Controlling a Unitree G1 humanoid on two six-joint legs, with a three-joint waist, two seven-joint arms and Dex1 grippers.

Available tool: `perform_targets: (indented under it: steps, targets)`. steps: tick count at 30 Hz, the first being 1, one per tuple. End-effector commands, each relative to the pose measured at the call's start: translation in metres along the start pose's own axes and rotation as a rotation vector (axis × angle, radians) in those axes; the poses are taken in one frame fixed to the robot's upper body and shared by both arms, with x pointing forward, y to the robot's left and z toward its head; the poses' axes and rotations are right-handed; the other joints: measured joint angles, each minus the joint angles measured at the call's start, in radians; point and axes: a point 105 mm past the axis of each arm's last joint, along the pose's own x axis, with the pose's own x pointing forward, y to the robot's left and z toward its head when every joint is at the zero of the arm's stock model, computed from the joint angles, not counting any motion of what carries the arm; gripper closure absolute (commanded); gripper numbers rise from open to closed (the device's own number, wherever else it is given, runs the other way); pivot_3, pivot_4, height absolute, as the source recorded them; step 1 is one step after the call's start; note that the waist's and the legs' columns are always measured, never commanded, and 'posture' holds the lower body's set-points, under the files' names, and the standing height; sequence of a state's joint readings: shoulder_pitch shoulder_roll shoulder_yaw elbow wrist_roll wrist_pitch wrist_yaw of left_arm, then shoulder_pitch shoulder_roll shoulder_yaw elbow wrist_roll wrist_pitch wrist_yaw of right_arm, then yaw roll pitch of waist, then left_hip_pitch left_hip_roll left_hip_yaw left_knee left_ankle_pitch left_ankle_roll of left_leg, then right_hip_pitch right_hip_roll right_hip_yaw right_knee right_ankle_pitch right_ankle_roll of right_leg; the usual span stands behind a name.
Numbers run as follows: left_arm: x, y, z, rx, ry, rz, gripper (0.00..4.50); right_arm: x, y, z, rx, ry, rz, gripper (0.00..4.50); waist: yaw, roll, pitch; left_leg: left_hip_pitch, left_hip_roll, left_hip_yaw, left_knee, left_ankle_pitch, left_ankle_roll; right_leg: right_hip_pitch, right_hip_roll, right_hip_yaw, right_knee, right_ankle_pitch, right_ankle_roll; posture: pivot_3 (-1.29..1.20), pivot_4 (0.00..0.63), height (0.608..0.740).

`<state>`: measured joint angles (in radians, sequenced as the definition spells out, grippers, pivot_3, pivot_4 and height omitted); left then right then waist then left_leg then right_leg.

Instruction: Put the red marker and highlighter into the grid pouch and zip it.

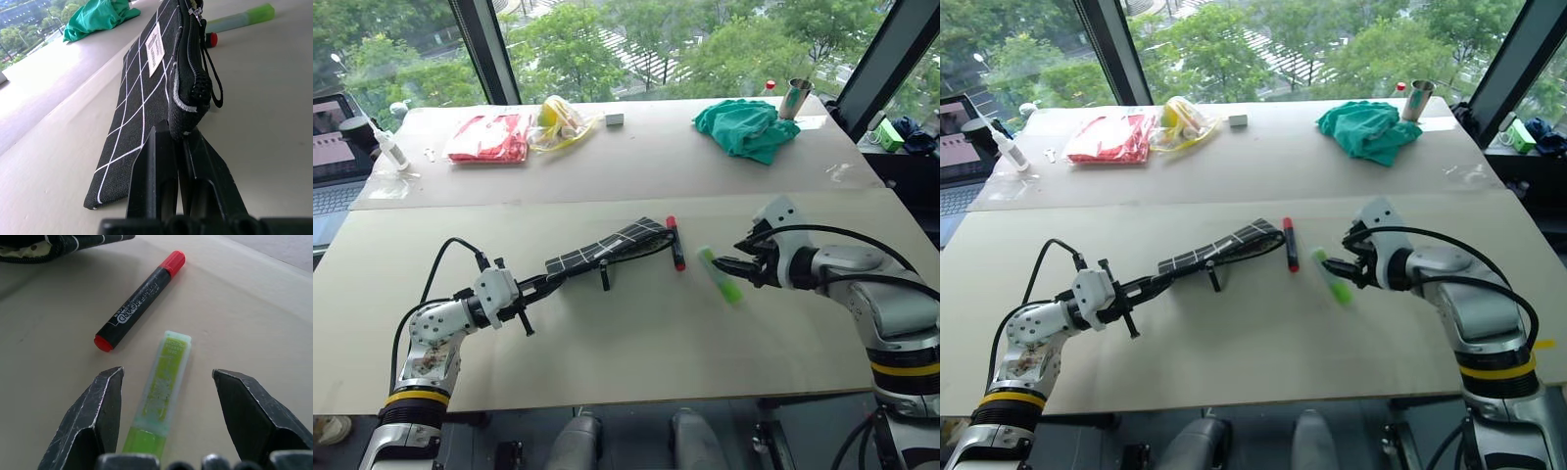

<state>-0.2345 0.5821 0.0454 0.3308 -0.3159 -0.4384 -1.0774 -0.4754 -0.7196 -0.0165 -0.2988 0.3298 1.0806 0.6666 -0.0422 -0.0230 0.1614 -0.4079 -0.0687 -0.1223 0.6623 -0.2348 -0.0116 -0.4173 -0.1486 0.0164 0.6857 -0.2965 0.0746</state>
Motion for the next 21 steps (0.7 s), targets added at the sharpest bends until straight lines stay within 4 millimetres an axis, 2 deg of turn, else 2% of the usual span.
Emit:
perform_targets:
  steps: [1, 13, 14, 15, 19, 20, 21]
  targets:
    - [-0.003, 0.008, 0.008, 0.022, -0.027, 0.038, 4.5, -0.002, 0.003, -0.001, -0.006, -0.003, -0.032, 1.26, 0.0, 0.0, 0.0, 0.0, 0.0, 0.0, 0.0, 0.0, 0.0, 0.0, 0.0, 0.0, 0.0, 0.0, 0.0, 0.0, 0.15, 0.74]
    - [-0.003, 0.008, 0.009, 0.019, -0.031, 0.039, 4.5, 0.03, 0.016, -0.03, -0.066, 0.116, -0.05, 1.26, -0.002, 0.0, 0.0, 0.001, 0.0, 0.0, 0.0, 0.0, 0.0, 0.0, 0.0, 0.0, 0.0, 0.0, 0.0, 0.0, 0.15, 0.74]
    - [-0.003, 0.008, 0.009, 0.019, -0.031, 0.04, 4.5, 0.031, 0.016, -0.032, -0.069, 0.126, -0.058, 1.76, -0.002, 0.0, 0.0, 0.001, 0.0, 0.0, 0.0, 0.0, 0.0, 0.001, 0.0, 0.0, 0.0, 0.0, 0.0, 0.0, 0.15, 0.74]
    - [-0.003, 0.008, 0.009, 0.02, -0.031, 0.041, 4.5, 0.031, 0.016, -0.034, -0.079, 0.131, -0.063, 1.92, -0.002, 0.0, 0.0, 0.002, 0.0, 0.0, 0.0, 0.0, 0.0, 0.002, 0.0, 0.0, 0.0, 0.0, 0.0, 0.0, 0.15, 0.74]
    - [-0.005, 0.007, 0.009, 0.022, -0.028, 0.046, 4.5, 0.028, 0.011, -0.031, -0.059, 0.118, -0.068, 3.24, -0.001, 0.0, 0.0, 0.006, 0.0, -0.001, 0.0, 0.0, 0.001, 0.009, 0.0, -0.002, -0.003, 0.0, 0.0, 0.0, 0.15, 0.74]
    - [-0.005, 0.007, 0.009, 0.022, -0.028, 0.046, 4.5, 0.026, 0.008, -0.03, -0.062, 0.114, -0.072, 3.49, 0.0, 0.0, 0.0, 0.008, 0.0, -0.001, 0.0, -0.001, 0.001, 0.011, 0.0, -0.002, -0.004, 0.0, 0.0, 0.0, 0.15, 0.74]
    - [-0.005, 0.007, 0.009, 0.022, -0.028, 0.046, 4.5, 0.025, 0.006, -0.028, -0.067, 0.109, -0.077, 3.49, 0.001, 0.0, 0.0, 0.009, 0.0, -0.002, 0.0, -0.001, 0.002, 0.013, 0.0, -0.002, -0.005, 0.0, 0.0, 0.0, 0.15, 0.74]
